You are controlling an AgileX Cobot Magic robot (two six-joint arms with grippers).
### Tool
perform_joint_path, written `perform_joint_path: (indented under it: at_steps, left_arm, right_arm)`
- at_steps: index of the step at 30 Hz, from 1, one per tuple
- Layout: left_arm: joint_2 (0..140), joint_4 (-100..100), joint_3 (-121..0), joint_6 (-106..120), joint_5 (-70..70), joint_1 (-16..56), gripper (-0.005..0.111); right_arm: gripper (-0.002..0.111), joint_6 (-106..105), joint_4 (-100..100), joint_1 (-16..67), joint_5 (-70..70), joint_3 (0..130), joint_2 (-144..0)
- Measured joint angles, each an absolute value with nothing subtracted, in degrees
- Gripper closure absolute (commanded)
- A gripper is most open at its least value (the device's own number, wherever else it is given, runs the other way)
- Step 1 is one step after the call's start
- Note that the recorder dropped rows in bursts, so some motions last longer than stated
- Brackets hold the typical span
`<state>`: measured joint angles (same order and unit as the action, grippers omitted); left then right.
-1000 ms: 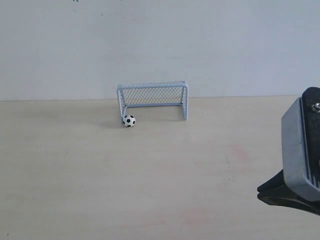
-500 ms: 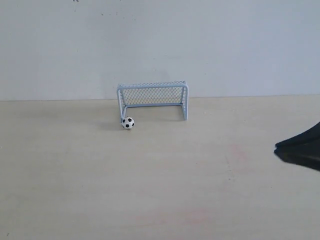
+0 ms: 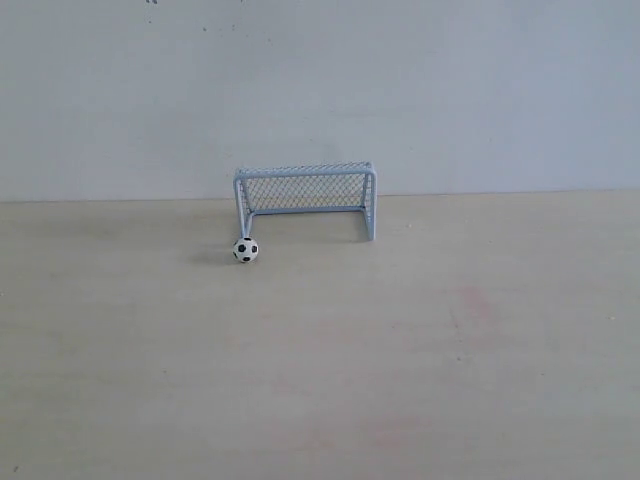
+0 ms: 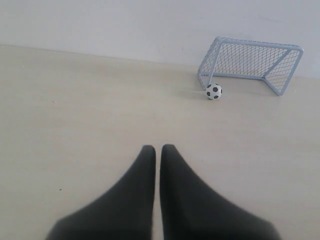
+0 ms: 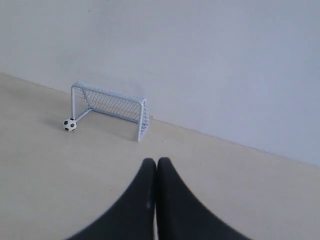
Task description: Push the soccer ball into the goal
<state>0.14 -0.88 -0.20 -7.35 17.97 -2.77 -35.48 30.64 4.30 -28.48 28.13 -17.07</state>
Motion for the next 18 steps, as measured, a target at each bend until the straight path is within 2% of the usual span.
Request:
perform_joint_path:
  at_steps: [11,18]
  left_arm:
    - [0.14,-0.88,-0.20,-7.35,17.97,-2.77,0.102]
    - [0.14,-0.88,-0.20,-7.35,17.97,-2.77,0.102]
  right_arm:
    - [0.109,-31.25,41.08,4.08,-9.56,7.92,-7.60]
    - [0.109,-30.38,41.76,4.08,-7.93,1.24,-0.95]
